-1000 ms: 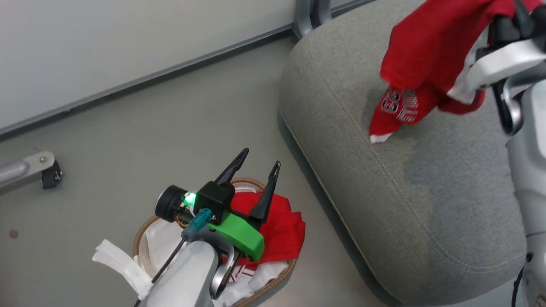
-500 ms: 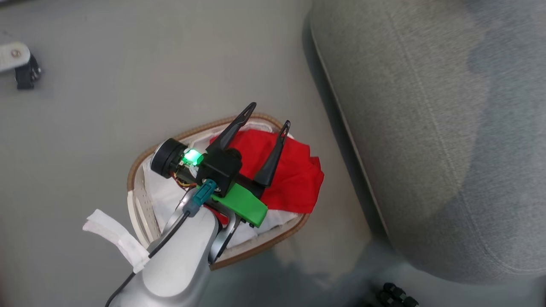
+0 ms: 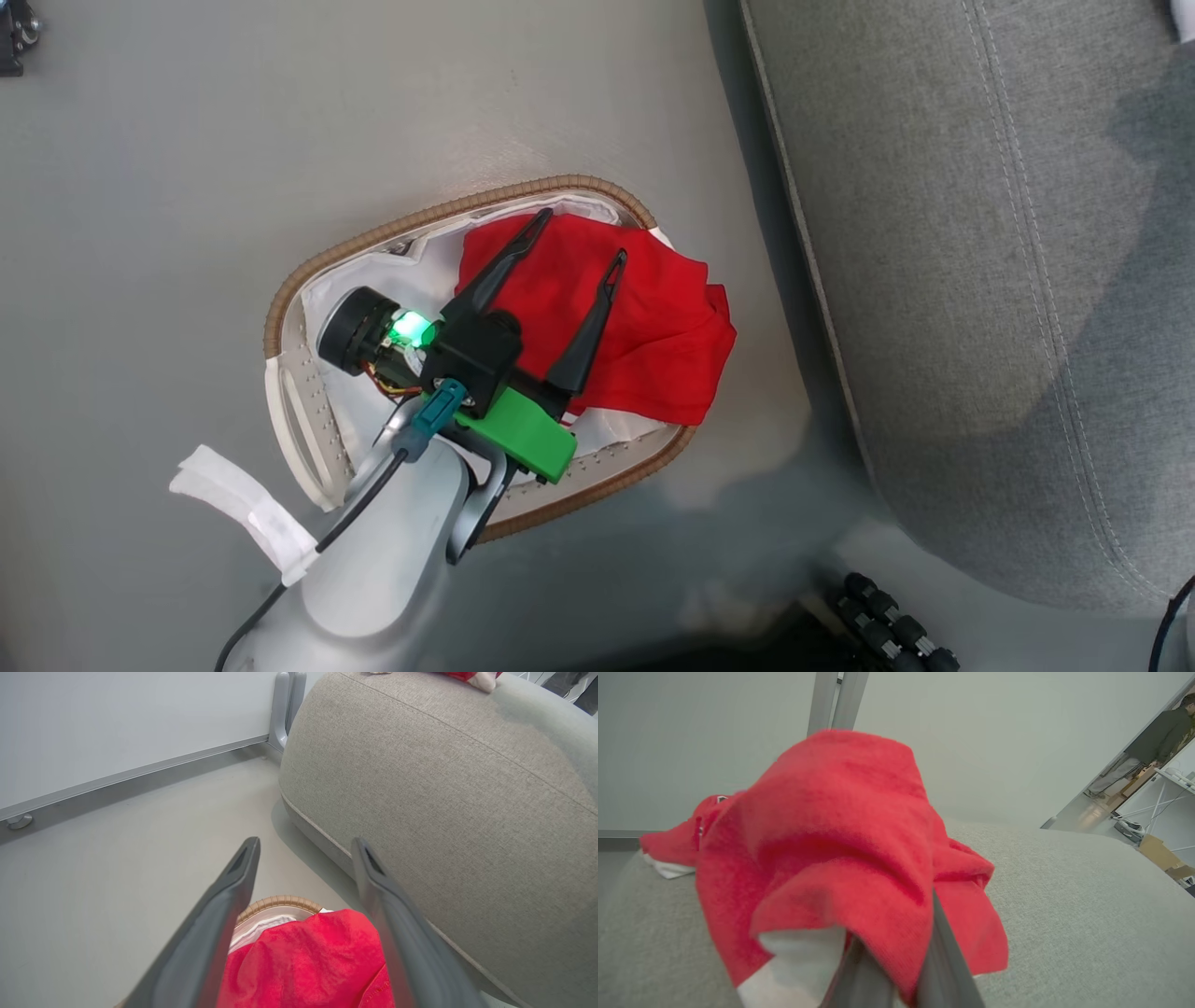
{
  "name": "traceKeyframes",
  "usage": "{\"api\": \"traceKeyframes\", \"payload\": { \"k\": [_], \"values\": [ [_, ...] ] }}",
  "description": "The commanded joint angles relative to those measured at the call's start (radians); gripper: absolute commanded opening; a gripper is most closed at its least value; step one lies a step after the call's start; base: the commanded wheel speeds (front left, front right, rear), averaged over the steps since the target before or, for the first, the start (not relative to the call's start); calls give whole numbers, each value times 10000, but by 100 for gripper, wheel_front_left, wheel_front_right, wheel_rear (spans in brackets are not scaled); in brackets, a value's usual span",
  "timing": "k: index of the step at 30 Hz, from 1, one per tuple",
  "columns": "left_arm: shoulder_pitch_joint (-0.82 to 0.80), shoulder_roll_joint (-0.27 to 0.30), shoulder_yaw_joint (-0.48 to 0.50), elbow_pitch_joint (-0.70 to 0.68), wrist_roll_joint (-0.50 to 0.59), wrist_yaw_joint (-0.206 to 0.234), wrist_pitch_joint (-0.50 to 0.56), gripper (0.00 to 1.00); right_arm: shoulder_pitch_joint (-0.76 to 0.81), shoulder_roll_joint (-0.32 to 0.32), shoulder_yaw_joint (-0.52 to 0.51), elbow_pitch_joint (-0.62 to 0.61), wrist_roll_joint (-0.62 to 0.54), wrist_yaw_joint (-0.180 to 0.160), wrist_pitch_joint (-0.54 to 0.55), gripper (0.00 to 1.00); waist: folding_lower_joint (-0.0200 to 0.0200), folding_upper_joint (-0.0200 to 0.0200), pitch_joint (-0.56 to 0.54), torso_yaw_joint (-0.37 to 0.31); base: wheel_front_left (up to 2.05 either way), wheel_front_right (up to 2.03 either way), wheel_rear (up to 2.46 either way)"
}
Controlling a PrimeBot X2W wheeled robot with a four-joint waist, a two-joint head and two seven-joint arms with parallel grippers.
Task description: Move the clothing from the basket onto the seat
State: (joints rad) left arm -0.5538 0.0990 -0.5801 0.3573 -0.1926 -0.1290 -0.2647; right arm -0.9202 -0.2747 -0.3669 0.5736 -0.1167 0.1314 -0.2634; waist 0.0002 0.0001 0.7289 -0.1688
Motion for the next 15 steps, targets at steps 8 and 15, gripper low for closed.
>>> {"api": "traceKeyframes", "payload": {
  "k": [8,15],
  "values": [
    [7,128,277,101,-236,-27,5,100,974,280,-89,-284,-167,-14,-21,100,-2,-1,-555,-149,0,0,0],
    [388,-52,639,126,-382,-27,5,100,1842,346,-200,-206,-49,-14,-21,100,-2,-1,-1479,-16,0,0,0]
  ]
}}
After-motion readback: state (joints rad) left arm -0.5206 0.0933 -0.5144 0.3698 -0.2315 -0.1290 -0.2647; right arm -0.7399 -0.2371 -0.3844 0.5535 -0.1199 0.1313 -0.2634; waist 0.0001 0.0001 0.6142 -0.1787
